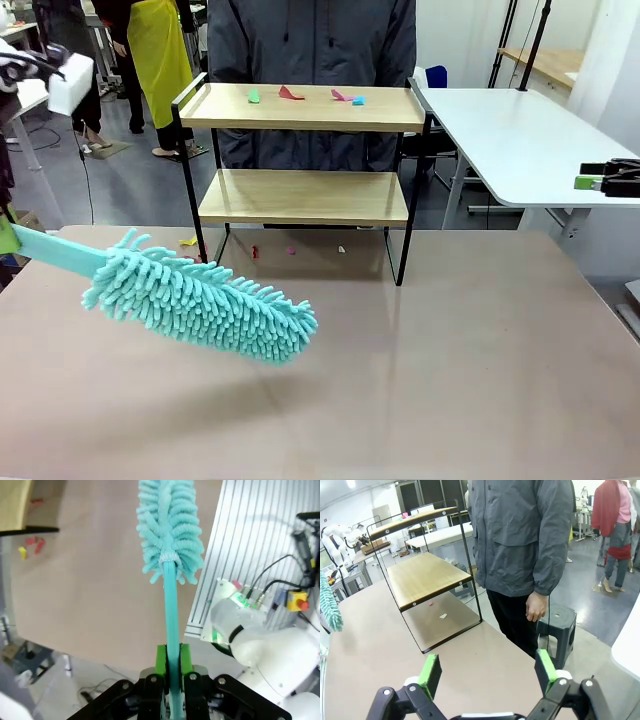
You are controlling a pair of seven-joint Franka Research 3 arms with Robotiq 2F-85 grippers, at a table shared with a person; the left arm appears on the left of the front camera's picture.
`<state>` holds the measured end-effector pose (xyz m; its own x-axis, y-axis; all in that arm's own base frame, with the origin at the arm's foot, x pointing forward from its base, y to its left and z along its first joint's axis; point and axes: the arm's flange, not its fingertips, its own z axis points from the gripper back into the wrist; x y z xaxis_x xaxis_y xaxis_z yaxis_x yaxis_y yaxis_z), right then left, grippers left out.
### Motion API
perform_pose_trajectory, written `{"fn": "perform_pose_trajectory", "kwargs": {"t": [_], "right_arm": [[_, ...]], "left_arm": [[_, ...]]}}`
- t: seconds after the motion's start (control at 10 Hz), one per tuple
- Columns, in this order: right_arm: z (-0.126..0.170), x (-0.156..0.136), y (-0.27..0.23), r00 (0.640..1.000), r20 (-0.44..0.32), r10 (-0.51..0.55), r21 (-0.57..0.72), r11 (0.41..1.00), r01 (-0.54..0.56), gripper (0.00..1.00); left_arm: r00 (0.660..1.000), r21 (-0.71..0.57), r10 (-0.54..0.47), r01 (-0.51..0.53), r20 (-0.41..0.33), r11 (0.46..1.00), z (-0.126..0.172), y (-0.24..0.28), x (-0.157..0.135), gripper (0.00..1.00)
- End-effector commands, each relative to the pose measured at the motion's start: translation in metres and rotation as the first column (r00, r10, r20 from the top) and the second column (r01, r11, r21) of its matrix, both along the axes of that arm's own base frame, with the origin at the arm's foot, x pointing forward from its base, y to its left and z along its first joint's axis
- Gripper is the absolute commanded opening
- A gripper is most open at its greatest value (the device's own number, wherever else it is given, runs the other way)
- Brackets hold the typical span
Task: Clean the shelf.
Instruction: Clean the specific section of the Shelf indicated by the human with the Duster.
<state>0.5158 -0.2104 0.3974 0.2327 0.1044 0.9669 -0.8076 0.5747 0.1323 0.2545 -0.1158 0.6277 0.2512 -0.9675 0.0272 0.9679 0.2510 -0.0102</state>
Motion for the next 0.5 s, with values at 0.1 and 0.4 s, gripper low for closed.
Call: {"fn": "perform_pose_trajectory", "kwargs": {"t": [0.1, 0.4], "right_arm": [[0.0026, 0.0008, 0.0012, 1.000, 0.005, 0.001, -0.003, 1.000, -0.001, 1.00], [0.0026, 0.0008, 0.0012, 1.000, 0.005, 0.001, -0.003, 1.000, -0.001, 1.00]], "left_arm": [[1.000, -0.008, 0.010, -0.010, 0.015, 1.000, 0.0105, 0.0068, -0.0079, 0.13], [1.000, -0.008, 0.010, -0.010, 0.015, 1.000, 0.0105, 0.0068, -0.0079, 0.13]]}}
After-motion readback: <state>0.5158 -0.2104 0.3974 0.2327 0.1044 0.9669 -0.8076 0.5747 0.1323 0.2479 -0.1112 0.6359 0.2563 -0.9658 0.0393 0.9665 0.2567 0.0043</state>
